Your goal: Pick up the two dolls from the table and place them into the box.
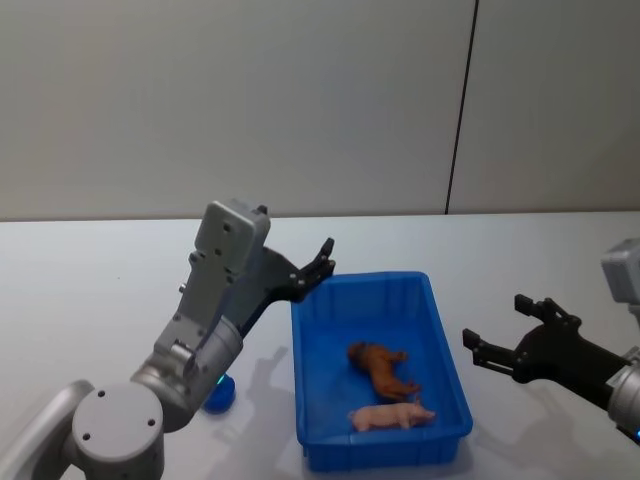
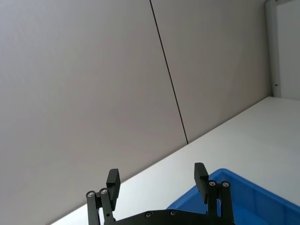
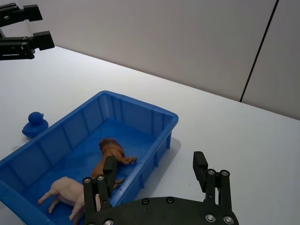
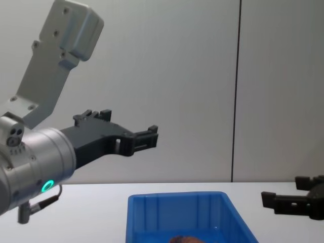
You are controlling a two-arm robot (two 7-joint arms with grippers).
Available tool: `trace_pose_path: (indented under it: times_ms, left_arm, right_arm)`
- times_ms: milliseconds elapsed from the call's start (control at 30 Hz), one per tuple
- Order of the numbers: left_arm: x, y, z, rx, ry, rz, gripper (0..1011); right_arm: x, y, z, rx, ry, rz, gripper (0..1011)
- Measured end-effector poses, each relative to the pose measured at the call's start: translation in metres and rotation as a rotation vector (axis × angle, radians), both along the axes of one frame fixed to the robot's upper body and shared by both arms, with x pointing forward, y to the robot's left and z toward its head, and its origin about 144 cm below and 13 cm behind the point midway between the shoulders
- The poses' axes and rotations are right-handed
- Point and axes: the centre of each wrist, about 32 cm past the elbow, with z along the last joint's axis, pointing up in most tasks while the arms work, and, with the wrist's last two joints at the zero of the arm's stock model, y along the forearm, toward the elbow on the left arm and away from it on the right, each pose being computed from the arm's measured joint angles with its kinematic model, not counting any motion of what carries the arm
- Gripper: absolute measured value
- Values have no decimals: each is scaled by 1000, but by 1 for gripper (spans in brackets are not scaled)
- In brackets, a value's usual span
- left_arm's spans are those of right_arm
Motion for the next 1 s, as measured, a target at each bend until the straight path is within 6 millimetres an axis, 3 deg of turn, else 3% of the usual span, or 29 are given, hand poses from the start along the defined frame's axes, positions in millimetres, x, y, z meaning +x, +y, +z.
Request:
trace_pose_path:
  times_ms: [600,1000]
  left_arm:
    - [-41,27,-12,29,177,145,1001]
    - [-56,43,-27,33,270,184,1001]
  right_arm:
    - [-5,-7,-1,1,-2,-11,1001]
    - [-6,-8,-1,0,-2,-14,1001]
